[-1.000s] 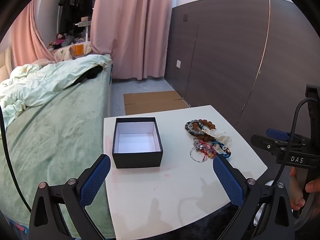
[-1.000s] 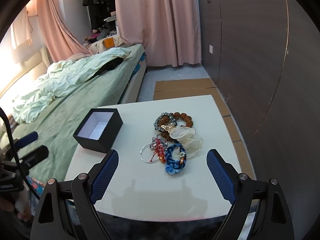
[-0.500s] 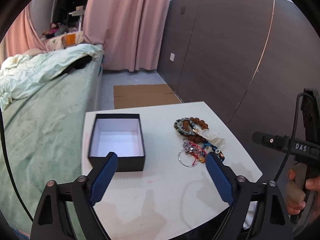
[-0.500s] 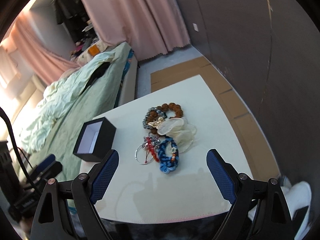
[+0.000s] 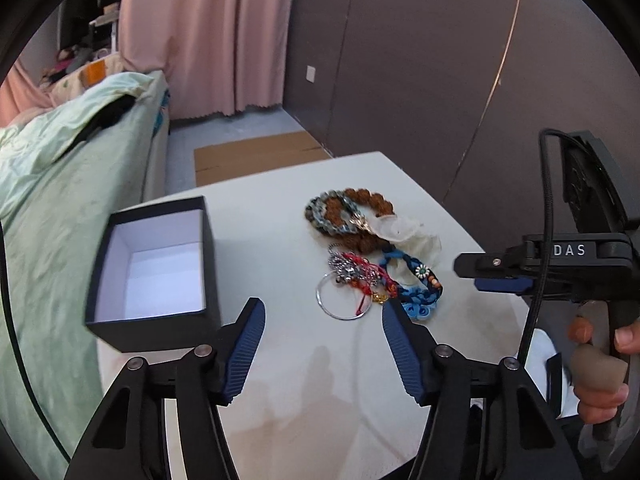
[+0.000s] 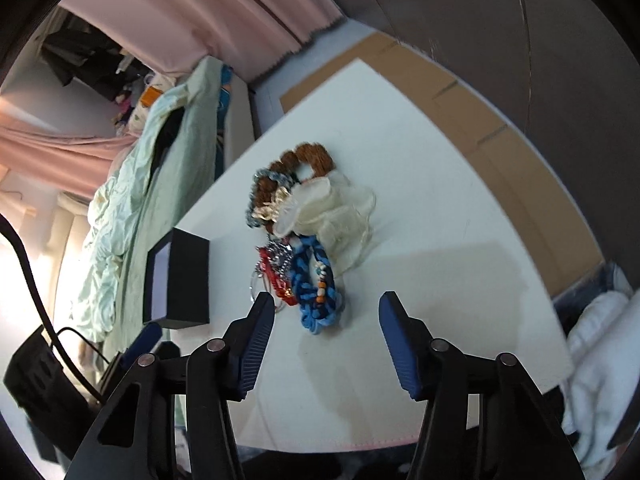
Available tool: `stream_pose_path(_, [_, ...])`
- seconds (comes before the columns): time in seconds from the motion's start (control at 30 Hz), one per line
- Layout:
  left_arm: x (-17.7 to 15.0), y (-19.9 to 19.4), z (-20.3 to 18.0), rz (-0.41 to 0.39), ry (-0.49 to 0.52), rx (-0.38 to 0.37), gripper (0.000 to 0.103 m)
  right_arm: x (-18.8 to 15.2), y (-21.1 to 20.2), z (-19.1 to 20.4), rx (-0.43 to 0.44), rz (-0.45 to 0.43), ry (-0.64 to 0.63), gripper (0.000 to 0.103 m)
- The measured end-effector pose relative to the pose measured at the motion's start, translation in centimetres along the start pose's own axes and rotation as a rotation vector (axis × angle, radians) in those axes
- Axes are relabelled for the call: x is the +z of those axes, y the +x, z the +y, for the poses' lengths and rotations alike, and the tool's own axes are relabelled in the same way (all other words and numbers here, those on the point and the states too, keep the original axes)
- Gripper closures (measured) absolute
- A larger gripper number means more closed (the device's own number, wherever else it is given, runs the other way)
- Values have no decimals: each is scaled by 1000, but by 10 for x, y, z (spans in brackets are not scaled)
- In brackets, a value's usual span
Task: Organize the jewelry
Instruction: 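Grasp the blue braided bracelet with the right gripper while the left gripper approaches the silver chain, then grasp the silver chain with red tassel with the left gripper while the right gripper holds the blue bracelet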
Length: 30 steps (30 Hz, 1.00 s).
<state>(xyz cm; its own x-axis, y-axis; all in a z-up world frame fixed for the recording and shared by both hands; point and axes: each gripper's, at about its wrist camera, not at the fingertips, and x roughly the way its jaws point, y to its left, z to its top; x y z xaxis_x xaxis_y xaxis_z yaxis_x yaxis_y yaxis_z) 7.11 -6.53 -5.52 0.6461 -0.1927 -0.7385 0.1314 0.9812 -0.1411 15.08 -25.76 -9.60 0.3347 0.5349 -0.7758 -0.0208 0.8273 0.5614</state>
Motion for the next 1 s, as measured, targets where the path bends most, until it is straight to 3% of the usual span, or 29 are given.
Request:
stream_pose_path(0.17, [5,17,2,27,-22,-24,52,8,25,-5,9,53,36,47])
stream_pose_path(0.23, [8,24,2,29,-30,-28,55,11,37,-7,31,88,60,52])
stream_pose_path(0.37, [12,34,2,36,-49,-43,56,14,52,-10,84,134,109,92])
stream_pose_path(0.47, [14,43,0,40,-66,-65,56,14,45,-16,141,116,166,92])
stream_pose_path(0.63, [15,61,-12,66,-62,-89,56,13,22,-7,207,55,151,92])
stream_pose_path(0.97, [14,87,-31,97,-60,-97,57,29,-10,-21,157,-45,158,92])
stream_pose_path(1.0, [14,90,-31,100,-63,-88,64,31,-11,-22,157,-44,161,92])
